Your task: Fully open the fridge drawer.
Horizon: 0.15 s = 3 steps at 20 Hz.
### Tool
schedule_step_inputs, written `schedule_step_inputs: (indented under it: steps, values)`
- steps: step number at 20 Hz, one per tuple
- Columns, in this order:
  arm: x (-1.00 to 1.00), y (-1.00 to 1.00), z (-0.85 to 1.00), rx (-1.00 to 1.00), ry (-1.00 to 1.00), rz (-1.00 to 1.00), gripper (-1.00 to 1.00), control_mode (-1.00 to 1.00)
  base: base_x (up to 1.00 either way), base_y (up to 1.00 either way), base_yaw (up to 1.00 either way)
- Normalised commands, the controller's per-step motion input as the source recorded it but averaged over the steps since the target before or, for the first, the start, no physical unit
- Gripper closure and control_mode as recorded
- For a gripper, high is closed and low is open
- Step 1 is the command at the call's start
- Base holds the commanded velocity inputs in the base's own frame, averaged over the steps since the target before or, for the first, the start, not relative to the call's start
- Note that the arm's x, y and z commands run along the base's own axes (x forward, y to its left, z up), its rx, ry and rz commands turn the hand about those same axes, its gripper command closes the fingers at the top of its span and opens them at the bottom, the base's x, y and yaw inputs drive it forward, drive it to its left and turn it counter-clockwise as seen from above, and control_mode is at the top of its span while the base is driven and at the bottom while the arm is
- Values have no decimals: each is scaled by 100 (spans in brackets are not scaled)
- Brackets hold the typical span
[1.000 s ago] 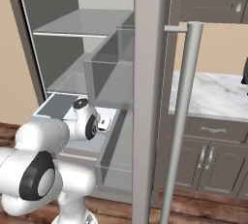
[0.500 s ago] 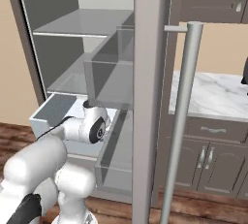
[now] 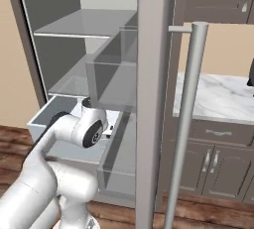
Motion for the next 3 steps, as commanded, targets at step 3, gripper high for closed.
schedule_step_inputs:
  steps: [3]
  values:
    - [-62, 0, 100, 9, -14, 0, -100, -100, 0, 0, 0]
